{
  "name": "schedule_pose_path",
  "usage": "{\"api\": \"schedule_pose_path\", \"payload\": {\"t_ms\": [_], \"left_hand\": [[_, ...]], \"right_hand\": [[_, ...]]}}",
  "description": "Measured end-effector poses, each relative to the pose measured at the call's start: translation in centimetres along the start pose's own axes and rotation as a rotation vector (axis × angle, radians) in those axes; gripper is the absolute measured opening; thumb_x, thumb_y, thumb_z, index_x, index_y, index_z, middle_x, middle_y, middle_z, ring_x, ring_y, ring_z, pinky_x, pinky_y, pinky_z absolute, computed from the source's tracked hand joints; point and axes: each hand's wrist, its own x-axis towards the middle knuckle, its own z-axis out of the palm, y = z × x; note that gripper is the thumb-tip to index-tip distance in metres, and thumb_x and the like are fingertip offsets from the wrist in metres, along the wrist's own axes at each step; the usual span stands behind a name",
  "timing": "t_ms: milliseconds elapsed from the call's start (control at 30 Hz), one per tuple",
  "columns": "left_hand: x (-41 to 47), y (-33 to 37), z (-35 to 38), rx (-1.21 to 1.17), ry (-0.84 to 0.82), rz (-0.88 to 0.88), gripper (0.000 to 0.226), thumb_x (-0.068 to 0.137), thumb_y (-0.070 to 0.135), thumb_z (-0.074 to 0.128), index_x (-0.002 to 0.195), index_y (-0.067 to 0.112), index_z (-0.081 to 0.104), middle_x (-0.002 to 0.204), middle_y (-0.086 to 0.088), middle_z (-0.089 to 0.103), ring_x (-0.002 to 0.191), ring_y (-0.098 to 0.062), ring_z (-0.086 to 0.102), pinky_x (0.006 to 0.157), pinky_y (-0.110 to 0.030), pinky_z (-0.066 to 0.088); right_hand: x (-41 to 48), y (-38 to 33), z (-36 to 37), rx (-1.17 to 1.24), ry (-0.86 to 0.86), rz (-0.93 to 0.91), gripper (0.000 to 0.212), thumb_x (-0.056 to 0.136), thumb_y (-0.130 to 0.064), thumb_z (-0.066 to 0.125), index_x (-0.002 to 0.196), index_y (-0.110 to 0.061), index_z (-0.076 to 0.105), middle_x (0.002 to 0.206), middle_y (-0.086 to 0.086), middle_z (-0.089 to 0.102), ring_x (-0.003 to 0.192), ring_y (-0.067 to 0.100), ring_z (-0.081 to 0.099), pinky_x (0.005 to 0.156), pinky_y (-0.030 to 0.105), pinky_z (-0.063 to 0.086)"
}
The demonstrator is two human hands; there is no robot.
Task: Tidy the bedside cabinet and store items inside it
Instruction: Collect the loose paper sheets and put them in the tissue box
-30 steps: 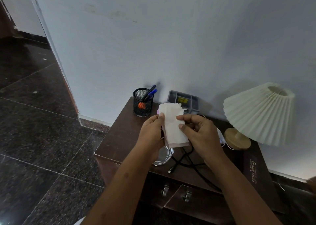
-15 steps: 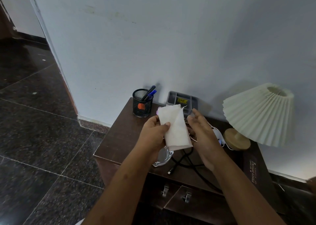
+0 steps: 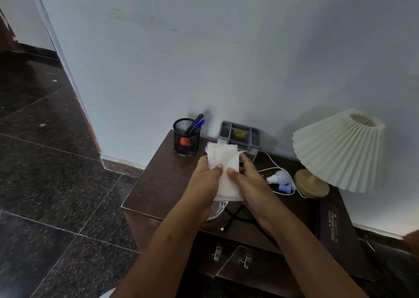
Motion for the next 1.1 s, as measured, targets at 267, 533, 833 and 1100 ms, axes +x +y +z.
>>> {"api": "schedule_pose_path", "payload": {"t_ms": [267,533,833,1100], "left_hand": [[0.1,0.2,-0.4,0.078,0.015,-0.003,0.022,0.099,0.012,0.039,0.094,0.029,0.052,0.114,-0.009,0.060,0.108,-0.032,0.059,0.092,-0.050,0.051],[0.3,0.0,-0.7,0.079,0.128,0.047,0.021,0.096,0.009,0.050,0.113,0.019,0.045,0.112,-0.007,0.058,0.100,-0.025,0.060,0.080,-0.039,0.055],[0.1,-0.1,-0.8,0.202,0.213,0.280,0.029,0.087,0.004,0.061,0.083,0.028,0.045,0.098,-0.008,0.062,0.088,-0.021,0.062,0.073,-0.036,0.057],[0.2,-0.1,-0.9,0.238,0.147,0.320,0.037,0.086,-0.002,0.059,0.066,0.028,0.064,0.090,0.001,0.067,0.090,-0.021,0.063,0.080,-0.044,0.057]], "right_hand": [[0.1,0.2,-0.1,0.064,-0.062,0.025,0.061,0.091,-0.002,0.052,0.143,-0.029,0.033,0.121,0.002,0.063,0.107,0.019,0.064,0.091,0.042,0.054],[-0.6,-0.2,-0.5,-0.071,0.112,-0.168,0.047,0.089,-0.005,0.059,0.114,-0.041,0.041,0.110,0.005,0.066,0.097,0.022,0.066,0.079,0.046,0.058],[-0.4,0.1,-0.6,-0.151,0.140,-0.285,0.030,0.089,-0.003,0.058,0.087,-0.030,0.070,0.102,-0.008,0.068,0.098,0.014,0.062,0.084,0.037,0.056],[-0.2,0.0,-1.2,-0.081,0.250,-0.351,0.020,0.091,-0.007,0.056,0.082,-0.024,0.051,0.088,-0.009,0.066,0.084,0.005,0.061,0.070,0.025,0.051]]}}
